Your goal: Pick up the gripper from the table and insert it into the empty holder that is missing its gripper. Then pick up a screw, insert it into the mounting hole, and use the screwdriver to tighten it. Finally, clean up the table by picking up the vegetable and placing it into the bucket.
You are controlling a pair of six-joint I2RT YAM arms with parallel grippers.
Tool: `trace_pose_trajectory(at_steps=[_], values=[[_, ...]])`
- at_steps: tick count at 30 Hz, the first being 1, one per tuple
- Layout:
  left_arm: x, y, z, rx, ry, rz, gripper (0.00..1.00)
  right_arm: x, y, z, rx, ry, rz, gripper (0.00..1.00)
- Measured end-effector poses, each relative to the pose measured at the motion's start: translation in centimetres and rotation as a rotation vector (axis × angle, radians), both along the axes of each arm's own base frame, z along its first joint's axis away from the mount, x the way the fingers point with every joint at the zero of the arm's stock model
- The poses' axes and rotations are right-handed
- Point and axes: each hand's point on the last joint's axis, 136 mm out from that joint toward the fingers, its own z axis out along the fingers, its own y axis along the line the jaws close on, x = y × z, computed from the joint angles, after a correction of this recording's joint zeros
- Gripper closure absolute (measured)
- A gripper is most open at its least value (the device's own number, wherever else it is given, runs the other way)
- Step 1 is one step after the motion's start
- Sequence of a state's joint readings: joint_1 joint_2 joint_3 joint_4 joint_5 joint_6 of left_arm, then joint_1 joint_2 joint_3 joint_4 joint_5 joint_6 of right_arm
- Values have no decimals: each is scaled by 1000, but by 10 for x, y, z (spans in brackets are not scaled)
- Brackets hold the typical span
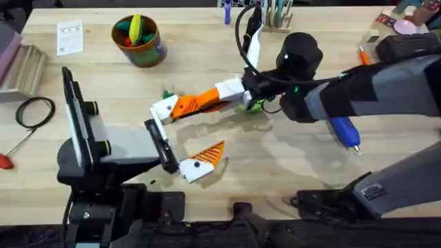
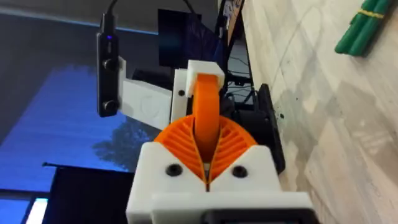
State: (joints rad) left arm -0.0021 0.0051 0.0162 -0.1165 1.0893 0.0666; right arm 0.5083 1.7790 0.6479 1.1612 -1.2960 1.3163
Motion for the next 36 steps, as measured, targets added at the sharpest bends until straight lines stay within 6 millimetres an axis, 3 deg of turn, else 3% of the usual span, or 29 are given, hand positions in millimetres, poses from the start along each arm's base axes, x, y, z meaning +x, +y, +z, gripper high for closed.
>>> trace_pose_trajectory(at_steps=[13, 26, 36], values=[[3, 1, 0, 3, -7, 17, 15, -3, 12, 4, -49, 129, 44, 993], [2, 1, 1, 3, -11, 12, 14, -6, 15, 6, -25, 43, 61, 993], [1, 1, 0, 1, -2, 9, 15, -8, 22, 2, -39, 85, 77, 993]])
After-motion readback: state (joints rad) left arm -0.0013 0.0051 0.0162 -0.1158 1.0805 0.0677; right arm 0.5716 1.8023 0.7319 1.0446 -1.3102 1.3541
